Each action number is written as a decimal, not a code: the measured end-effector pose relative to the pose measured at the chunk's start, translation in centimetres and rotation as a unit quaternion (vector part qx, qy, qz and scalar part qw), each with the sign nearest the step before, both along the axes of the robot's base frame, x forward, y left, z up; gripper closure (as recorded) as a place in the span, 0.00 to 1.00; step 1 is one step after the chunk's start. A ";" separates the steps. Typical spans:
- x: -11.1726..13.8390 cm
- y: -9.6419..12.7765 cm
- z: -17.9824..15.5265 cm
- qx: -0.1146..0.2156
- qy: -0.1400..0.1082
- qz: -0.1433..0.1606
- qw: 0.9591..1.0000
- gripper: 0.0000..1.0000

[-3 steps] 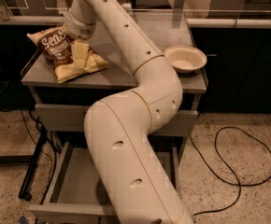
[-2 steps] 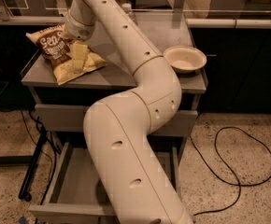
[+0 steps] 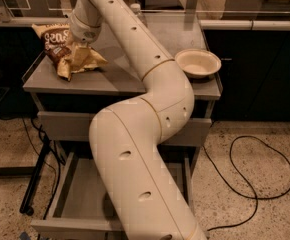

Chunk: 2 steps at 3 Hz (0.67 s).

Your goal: Place brown chip bag into middle drawer

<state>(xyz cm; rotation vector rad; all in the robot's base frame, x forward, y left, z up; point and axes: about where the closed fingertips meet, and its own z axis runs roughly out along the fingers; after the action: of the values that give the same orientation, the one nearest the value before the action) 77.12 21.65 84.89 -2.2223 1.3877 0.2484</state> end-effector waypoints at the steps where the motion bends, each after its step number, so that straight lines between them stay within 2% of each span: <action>1: 0.0 0.0 0.0 0.000 0.000 0.000 1.000 0.94; 2: -0.1 0.0 0.4 0.000 0.000 0.000 1.000 1.00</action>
Offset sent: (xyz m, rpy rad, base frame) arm 0.0025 -0.0025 0.0051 0.0061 0.0015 0.0020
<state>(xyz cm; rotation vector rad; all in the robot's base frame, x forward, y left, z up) 77.04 21.64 85.28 -2.2221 1.3877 0.2483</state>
